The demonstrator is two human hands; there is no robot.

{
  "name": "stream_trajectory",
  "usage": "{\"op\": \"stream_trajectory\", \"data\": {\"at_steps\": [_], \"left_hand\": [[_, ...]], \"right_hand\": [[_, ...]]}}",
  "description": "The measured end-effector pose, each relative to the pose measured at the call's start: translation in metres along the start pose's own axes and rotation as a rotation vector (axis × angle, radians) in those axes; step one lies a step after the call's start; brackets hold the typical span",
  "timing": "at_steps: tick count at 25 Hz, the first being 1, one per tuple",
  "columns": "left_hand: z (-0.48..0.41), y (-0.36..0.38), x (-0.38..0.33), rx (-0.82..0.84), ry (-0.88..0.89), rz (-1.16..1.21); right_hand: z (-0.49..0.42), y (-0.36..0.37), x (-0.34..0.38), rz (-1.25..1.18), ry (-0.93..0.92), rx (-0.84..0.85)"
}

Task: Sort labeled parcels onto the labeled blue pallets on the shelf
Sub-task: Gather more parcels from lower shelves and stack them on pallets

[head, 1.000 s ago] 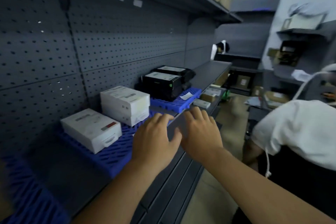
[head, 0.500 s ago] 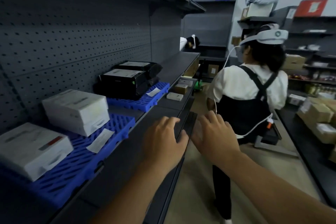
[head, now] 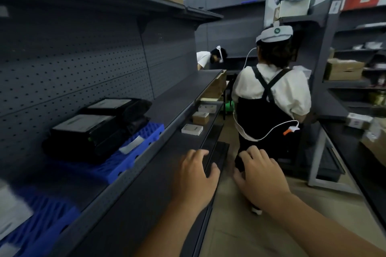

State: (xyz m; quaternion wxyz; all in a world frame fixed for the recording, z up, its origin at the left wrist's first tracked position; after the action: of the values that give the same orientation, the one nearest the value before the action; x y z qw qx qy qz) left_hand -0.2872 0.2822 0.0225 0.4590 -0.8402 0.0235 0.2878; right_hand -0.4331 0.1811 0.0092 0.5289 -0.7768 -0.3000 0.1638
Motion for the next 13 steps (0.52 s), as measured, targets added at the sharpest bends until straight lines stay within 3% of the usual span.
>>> {"op": "stream_trajectory", "data": {"at_steps": [6,13], "left_hand": [[-0.109,0.084,-0.013,0.019,-0.061,-0.031],[-0.256,0.182,0.035,0.007,-0.099,0.016]], "right_hand": [[-0.096,0.05,-0.091,0.019,-0.004,0.045],[-0.245,0.132,-0.135,0.014,-0.056,0.062]]}}
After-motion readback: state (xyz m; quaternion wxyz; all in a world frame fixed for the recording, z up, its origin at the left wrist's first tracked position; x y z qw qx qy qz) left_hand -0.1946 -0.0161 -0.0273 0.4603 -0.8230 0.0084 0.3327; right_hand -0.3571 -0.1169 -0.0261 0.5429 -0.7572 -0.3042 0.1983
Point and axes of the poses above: each hand's wrist, its own z-axis away from the middle knuckle, its own y-axis out of the palm, x = y × z, the point moved 1 cm from there along -z, towards the middle knuckle, and after that the axes turned 1 degree about -z, right-handed, at the moved point
